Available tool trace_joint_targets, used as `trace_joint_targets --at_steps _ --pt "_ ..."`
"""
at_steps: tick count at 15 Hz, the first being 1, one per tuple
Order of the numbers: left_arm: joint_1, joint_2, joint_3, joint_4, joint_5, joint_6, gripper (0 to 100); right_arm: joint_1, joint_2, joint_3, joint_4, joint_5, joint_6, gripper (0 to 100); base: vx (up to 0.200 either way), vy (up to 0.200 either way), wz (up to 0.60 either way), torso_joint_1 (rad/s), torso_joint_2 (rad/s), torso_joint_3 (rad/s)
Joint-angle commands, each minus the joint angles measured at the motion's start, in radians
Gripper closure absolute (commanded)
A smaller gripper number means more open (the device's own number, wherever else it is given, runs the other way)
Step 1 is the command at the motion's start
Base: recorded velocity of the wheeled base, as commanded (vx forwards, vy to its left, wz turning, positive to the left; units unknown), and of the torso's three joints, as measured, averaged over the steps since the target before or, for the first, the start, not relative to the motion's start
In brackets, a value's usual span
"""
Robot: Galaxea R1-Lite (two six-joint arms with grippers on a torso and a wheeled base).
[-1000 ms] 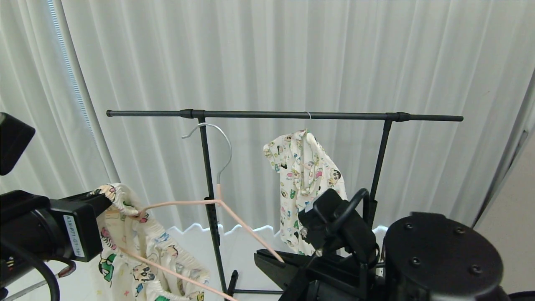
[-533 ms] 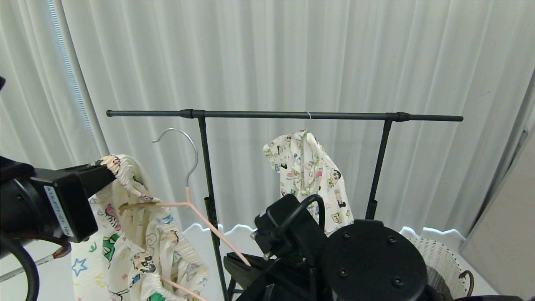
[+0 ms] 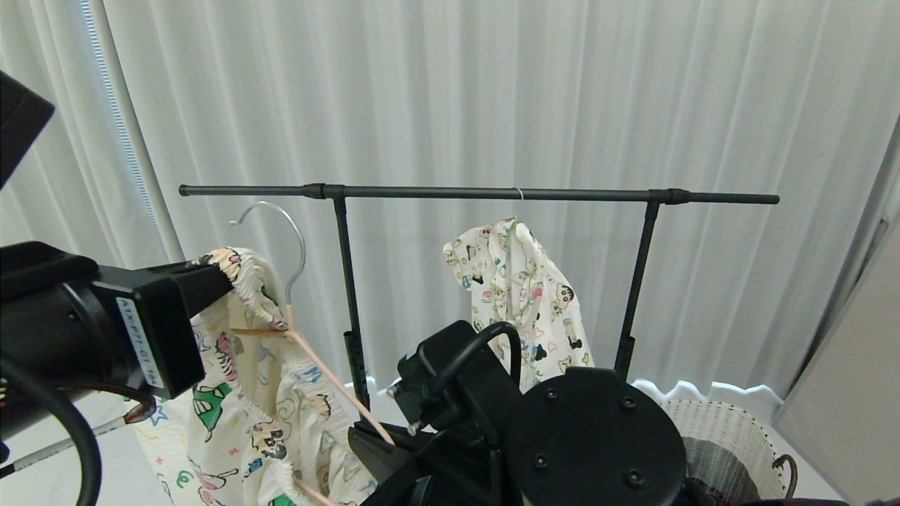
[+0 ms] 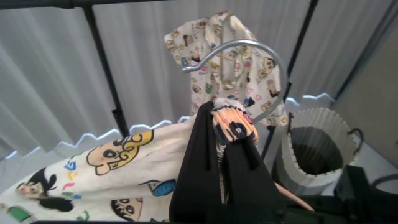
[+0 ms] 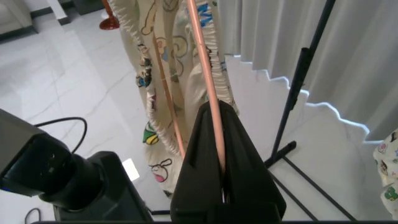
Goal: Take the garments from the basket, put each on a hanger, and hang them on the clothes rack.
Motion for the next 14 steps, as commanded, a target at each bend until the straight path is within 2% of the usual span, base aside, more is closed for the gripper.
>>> trace_joint_targets --at_steps 1,4,7,8,14 --pt "-0.001 0.004 0.001 0.001 0.015 0.0 100 -0.008 -0.021 0.0 -0.001 -0.001 0.0 100 0.0 0.0 0.0 0.0 0.0 0.0" --pt "-0.02 0.006 0.001 -0.001 0.018 0.0 100 -0.013 -0.036 -0.022 -0.001 -0.026 0.0 100 0.0 0.0 0.0 0.0 0.0 0.0" --pt "-0.086 0.012 0.001 -0.001 0.035 -0.002 100 -0.013 -0.036 -0.057 -0.005 -0.049 -0.002 100 0.0 0.0 0.0 0.0 0.0 0.0" --pt "-0.089 0.021 0.001 -0.001 0.049 -0.002 0 -0.013 -0.038 -0.065 -0.007 -0.05 -0.002 100 0.0 0.0 0.0 0.0 0.0 0.0" --pt "-0.089 0.014 -0.002 -0.001 0.069 -0.002 0 -0.033 -0.064 -0.078 -0.035 -0.072 -0.009 100 0.0 0.0 0.0 0.0 0.0 0.0"
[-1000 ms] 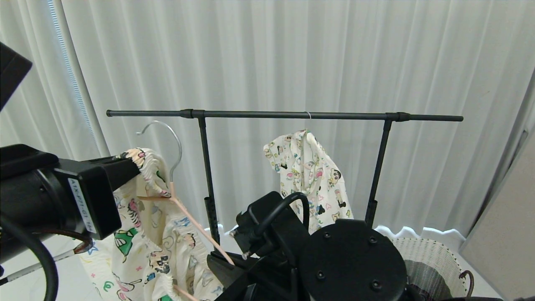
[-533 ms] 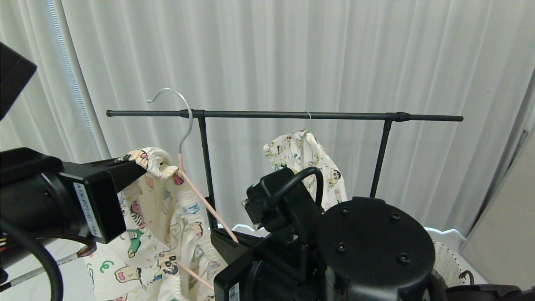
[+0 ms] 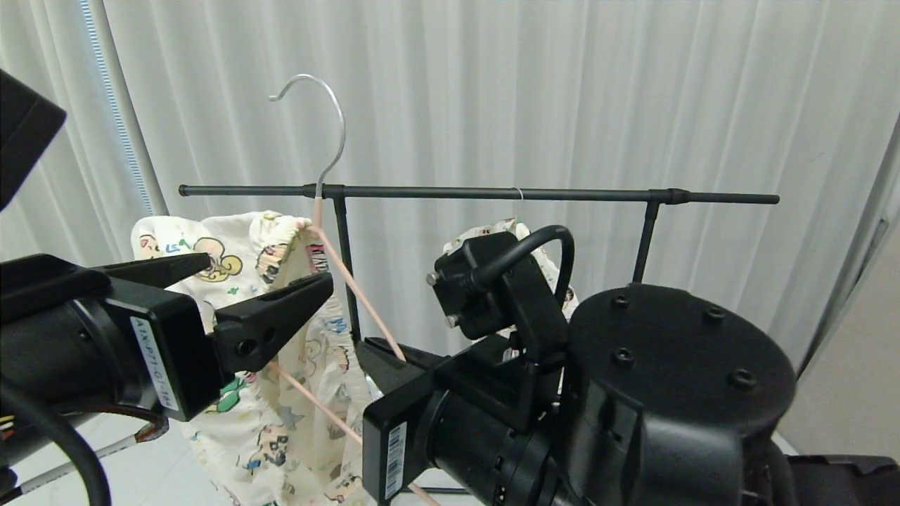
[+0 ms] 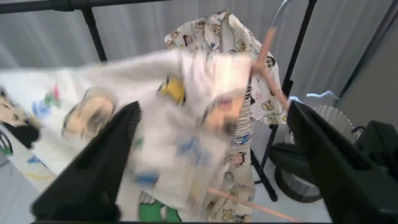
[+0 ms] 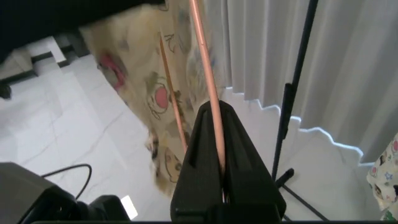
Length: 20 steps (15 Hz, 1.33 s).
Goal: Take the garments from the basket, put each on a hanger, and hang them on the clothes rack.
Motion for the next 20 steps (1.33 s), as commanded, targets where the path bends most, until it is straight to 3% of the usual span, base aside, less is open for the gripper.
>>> trace_joint_targets --at_steps 1,3,6,7,9,13,15,16,19,20 --pt "0.0 -0.003 0.002 0.0 0.001 0.0 0 -0.011 -0.025 0.0 -0.002 -0.004 -0.002 100 0.0 0.0 0.0 0.0 0.0 0.0" --pt "0.0 -0.015 0.019 0.001 0.001 0.009 0 -0.034 -0.055 0.012 -0.002 -0.004 -0.014 100 0.0 0.0 0.0 0.0 0.0 0.0" --pt "-0.002 -0.115 0.112 -0.002 -0.008 0.19 0 -0.072 -0.136 0.132 -0.005 -0.004 -0.074 100 0.0 0.0 0.0 0.0 0.0 0.0" --pt "-0.009 -0.164 0.128 -0.002 -0.051 0.231 0 -0.077 -0.182 0.193 -0.006 -0.004 -0.089 100 0.0 0.0 0.0 0.0 0.0 0.0" --pt "-0.014 -0.217 0.141 -0.002 -0.187 0.247 0 -0.077 -0.26 0.304 -0.039 -0.001 -0.109 100 0.0 0.0 0.0 0.0 0.0 0.0" --pt "-0.037 -0.207 0.171 -0.002 -0.247 0.311 0 -0.048 -0.407 0.551 -0.097 0.001 -0.19 100 0.0 0.0 0.0 0.0 0.0 0.0" --pt "-0.1 -0.205 0.198 -0.002 -0.313 0.316 0 -0.019 -0.438 0.614 -0.12 0.001 -0.221 100 0.0 0.0 0.0 0.0 0.0 0.0" --pt "-0.196 -0.19 0.233 -0.002 -0.356 0.328 0 0.014 -0.466 0.663 -0.125 0.001 -0.244 100 0.0 0.0 0.0 0.0 0.0 0.0" --pt "-0.38 -0.112 0.258 -0.008 -0.361 0.314 0 0.08 -0.492 0.772 -0.166 0.001 -0.283 100 0.0 0.0 0.0 0.0 0.0 0.0" --pt "-0.402 -0.076 0.26 -0.022 -0.362 0.308 0 0.104 -0.498 0.804 -0.191 0.001 -0.295 100 0.0 0.0 0.0 0.0 0.0 0.0"
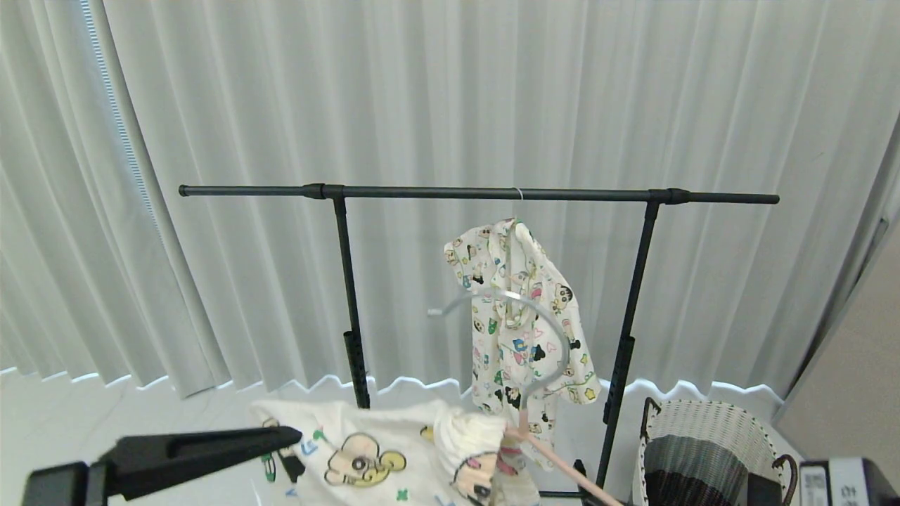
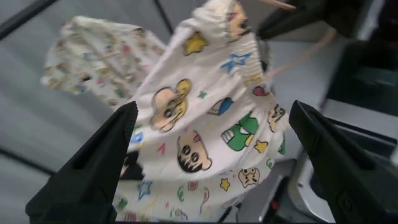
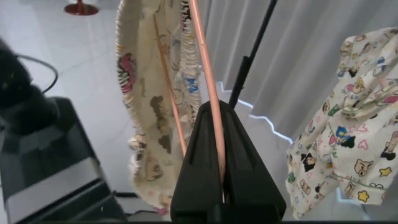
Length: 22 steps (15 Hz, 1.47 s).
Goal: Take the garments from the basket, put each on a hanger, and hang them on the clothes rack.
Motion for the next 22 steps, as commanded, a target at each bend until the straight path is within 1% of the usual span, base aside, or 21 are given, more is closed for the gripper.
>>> trace_joint_targets --at_steps 1,4,7,10,11,12,14,18,22 --pt "-0.08 0.101 0.012 -0.03 -0.003 -0.01 0 0.062 -0.028 0.073 -0.031 -0.001 -0.018 100 0.0 0.0 0.0 0.0 0.0 0.0" --pt "-0.085 0.127 0.046 -0.073 -0.007 -0.01 0 0.103 -0.04 0.113 -0.038 -0.001 -0.032 100 0.0 0.0 0.0 0.0 0.0 0.0" --pt "-0.085 0.093 0.081 -0.074 -0.041 -0.009 0 0.104 -0.056 0.131 -0.038 0.0 -0.035 100 0.0 0.0 0.0 0.0 0.0 0.0" --pt "-0.069 0.093 0.123 -0.074 -0.044 -0.01 0 0.157 -0.062 0.151 -0.038 0.0 -0.066 100 0.0 0.0 0.0 0.0 0.0 0.0" --pt "-0.069 0.096 0.143 -0.076 -0.056 -0.01 0 0.174 -0.062 0.156 -0.038 0.0 -0.073 100 0.0 0.0 0.0 0.0 0.0 0.0" --pt "-0.069 0.103 0.156 -0.074 -0.088 -0.01 0 0.189 -0.062 0.163 -0.038 0.0 -0.087 100 0.0 0.0 0.0 0.0 0.0 0.0" --pt "-0.069 0.121 0.158 -0.076 -0.139 -0.01 0 0.201 -0.06 0.165 -0.038 0.0 -0.098 100 0.0 0.0 0.0 0.0 0.0 0.0" --pt "-0.063 0.156 0.16 -0.077 -0.193 -0.01 0 0.224 -0.052 0.159 -0.038 0.0 -0.124 100 0.0 0.0 0.0 0.0 0.0 0.0" --pt "-0.039 0.176 0.152 -0.079 -0.208 -0.013 0 0.239 -0.045 0.152 -0.038 0.0 -0.132 100 0.0 0.0 0.0 0.0 0.0 0.0"
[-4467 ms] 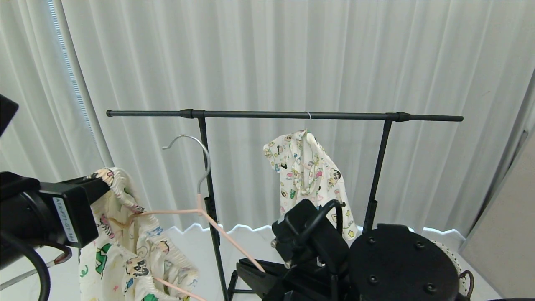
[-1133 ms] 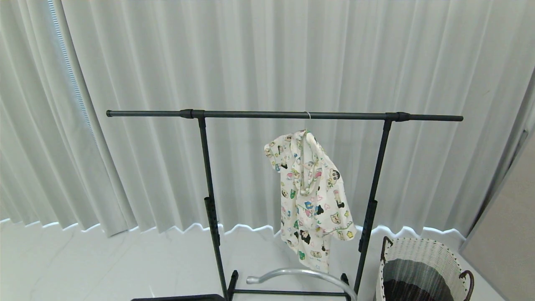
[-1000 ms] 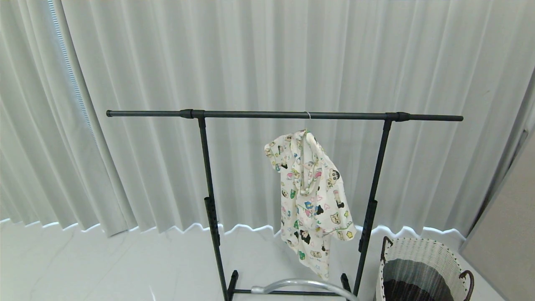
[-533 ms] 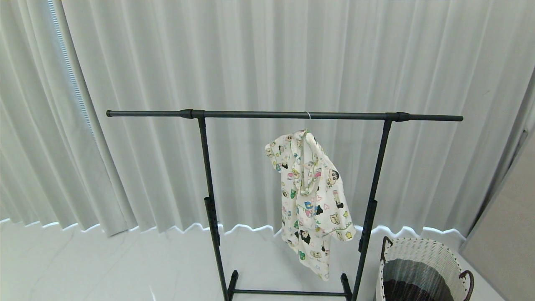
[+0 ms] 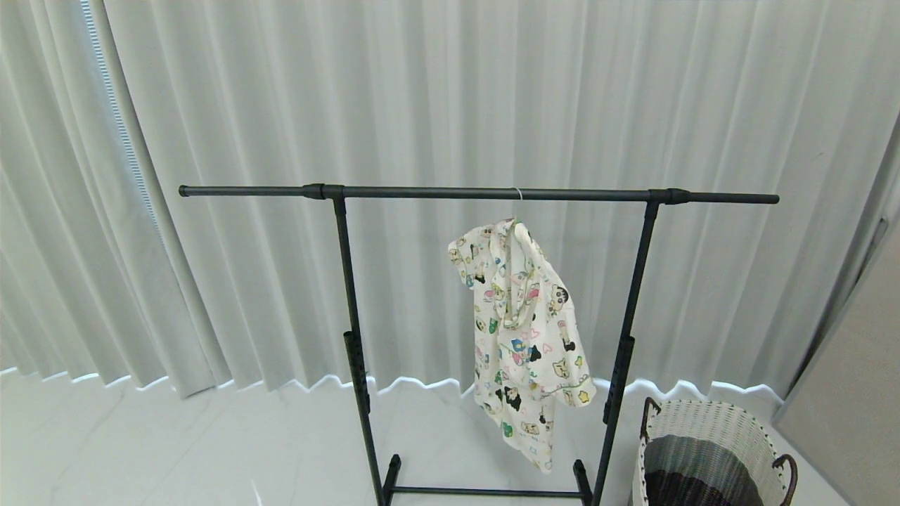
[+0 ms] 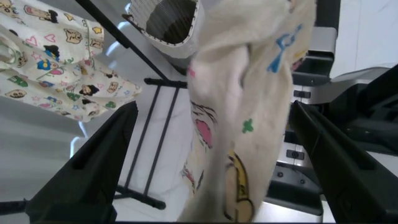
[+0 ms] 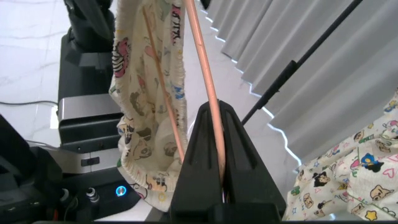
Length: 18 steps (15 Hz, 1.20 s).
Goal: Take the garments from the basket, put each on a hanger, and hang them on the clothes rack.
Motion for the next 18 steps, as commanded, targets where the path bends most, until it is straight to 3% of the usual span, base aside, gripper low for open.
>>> trace_joint_targets --at_steps 1,5,6,16,17,18 --pt "0.008 0.009 0.0 -0.001 -0.001 -0.012 0 0.003 0.013 -0.007 0.0 0.0 -0.001 100 0.0 0.0 0.0 0.0 0.0 0.0" --pt "0.009 0.009 0.003 -0.001 0.001 -0.023 0 0.005 0.031 -0.035 0.0 0.0 -0.004 100 0.0 0.0 0.0 0.0 0.0 0.0" --pt "0.015 0.009 0.004 -0.001 0.001 -0.023 100 0.005 0.033 -0.037 0.0 0.0 -0.004 100 0.0 0.0 0.0 0.0 0.0 0.0" --pt "0.025 0.009 0.007 -0.001 0.005 -0.023 100 0.005 0.034 -0.038 0.0 -0.003 -0.028 100 0.0 0.0 0.0 0.0 0.0 0.0" --pt "0.034 0.009 0.009 -0.001 0.01 -0.021 100 0.003 0.039 -0.037 0.0 -0.008 -0.036 0 0.0 0.0 0.0 0.0 0.0 0.0" --pt "0.038 0.006 0.014 -0.001 0.014 -0.02 100 0.0 0.041 -0.037 0.001 -0.028 -0.036 0 0.0 0.0 0.0 0.0 0.0 0.0"
